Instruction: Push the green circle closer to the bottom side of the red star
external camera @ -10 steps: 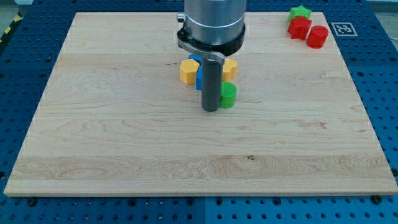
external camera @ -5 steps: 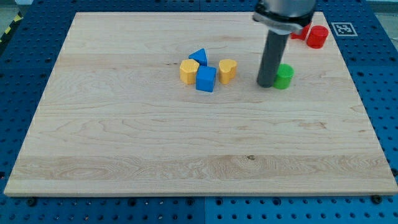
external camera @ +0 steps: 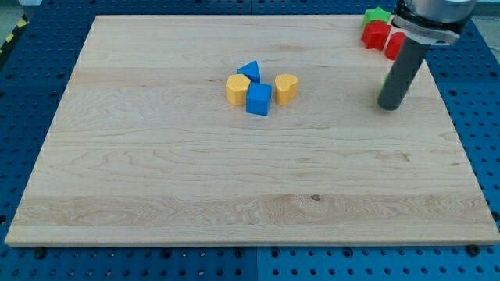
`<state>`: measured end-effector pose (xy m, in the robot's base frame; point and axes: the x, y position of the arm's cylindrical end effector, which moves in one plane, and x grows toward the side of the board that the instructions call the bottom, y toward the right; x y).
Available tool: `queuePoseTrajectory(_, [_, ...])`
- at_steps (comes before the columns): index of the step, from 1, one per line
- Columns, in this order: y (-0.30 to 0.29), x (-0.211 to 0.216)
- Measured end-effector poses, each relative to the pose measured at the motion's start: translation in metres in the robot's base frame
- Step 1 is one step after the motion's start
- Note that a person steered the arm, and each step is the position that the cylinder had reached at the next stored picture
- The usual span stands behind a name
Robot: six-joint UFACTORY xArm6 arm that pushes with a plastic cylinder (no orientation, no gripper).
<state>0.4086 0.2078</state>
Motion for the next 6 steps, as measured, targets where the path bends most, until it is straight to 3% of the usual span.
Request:
queuePoseTrajectory(2, [0.004,-0.031])
queuePoseTrajectory(4, [0.054,-0.019])
queuePoseTrajectory(6, [0.064,-0.038])
